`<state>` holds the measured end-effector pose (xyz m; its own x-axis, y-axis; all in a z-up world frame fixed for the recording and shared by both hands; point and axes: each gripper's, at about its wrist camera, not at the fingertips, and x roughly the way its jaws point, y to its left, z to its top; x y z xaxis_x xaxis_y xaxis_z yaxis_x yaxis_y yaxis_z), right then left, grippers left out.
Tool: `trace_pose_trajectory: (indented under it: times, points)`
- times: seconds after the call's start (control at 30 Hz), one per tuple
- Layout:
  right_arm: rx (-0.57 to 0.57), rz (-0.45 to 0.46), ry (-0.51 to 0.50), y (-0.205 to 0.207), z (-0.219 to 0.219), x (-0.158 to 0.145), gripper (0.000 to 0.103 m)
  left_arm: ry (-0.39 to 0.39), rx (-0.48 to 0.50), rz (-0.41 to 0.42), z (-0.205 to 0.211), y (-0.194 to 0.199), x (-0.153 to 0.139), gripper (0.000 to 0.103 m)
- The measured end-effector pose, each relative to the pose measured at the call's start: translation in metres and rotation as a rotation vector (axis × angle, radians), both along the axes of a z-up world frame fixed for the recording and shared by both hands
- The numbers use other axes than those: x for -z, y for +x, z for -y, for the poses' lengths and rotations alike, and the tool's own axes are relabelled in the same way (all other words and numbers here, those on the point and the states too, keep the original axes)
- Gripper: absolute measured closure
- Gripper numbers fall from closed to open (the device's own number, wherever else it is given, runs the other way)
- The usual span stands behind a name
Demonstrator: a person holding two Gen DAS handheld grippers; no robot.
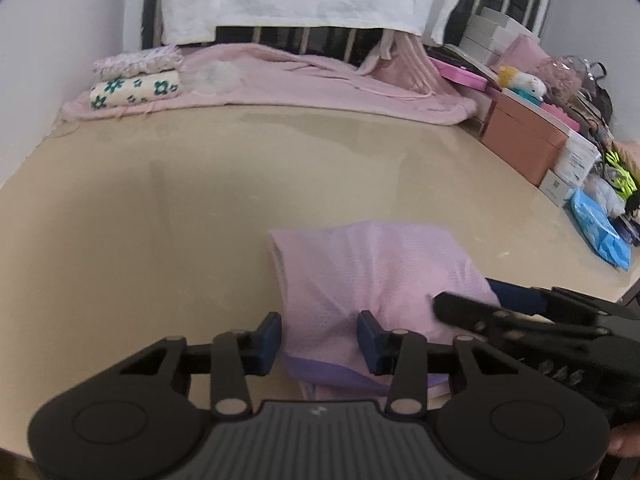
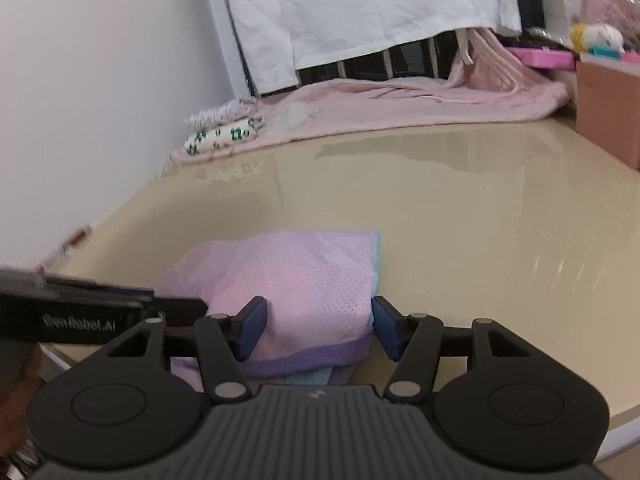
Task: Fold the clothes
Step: 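Grasp the folded pink bundle with both grippers and lift it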
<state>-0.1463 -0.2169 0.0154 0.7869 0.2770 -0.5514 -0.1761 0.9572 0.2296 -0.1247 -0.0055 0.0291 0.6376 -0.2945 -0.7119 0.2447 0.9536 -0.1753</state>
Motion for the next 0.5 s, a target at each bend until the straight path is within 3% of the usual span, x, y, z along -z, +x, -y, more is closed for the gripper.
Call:
trace_pose_trajectory:
  times: [0.03,0.1,0.17,0.27,0.33,0.37,0.5]
  points:
    - [-0.004,-0.007,0.0,0.001,0.0,0.0,0.045,-0.002,0.004,-0.005,-0.001,0.001,0.0,0.062]
    - [-0.012,-0.017,-0.005,0.003,0.0,-0.001,0.055,0.018,0.02,0.012,0.003,-0.001,0.001,0.062]
    - [-0.023,0.004,-0.049,0.0,-0.007,0.003,0.055,0.042,0.036,0.034,0.007,-0.004,0.001,0.064]
    - [-0.023,0.034,-0.067,-0.004,-0.013,0.005,0.055,0.032,0.058,0.051,0.008,-0.008,0.003,0.08]
    - [-0.05,0.044,-0.067,-0.005,-0.017,0.005,0.067,-0.002,0.068,0.057,0.005,-0.008,0.005,0.089]
    - [-0.063,0.049,-0.068,-0.005,-0.019,0.005,0.084,-0.008,0.07,0.066,0.004,-0.007,0.005,0.093]
    - [-0.094,0.064,-0.065,-0.002,-0.027,-0.001,0.089,-0.026,0.067,0.11,-0.005,-0.003,-0.001,0.096]
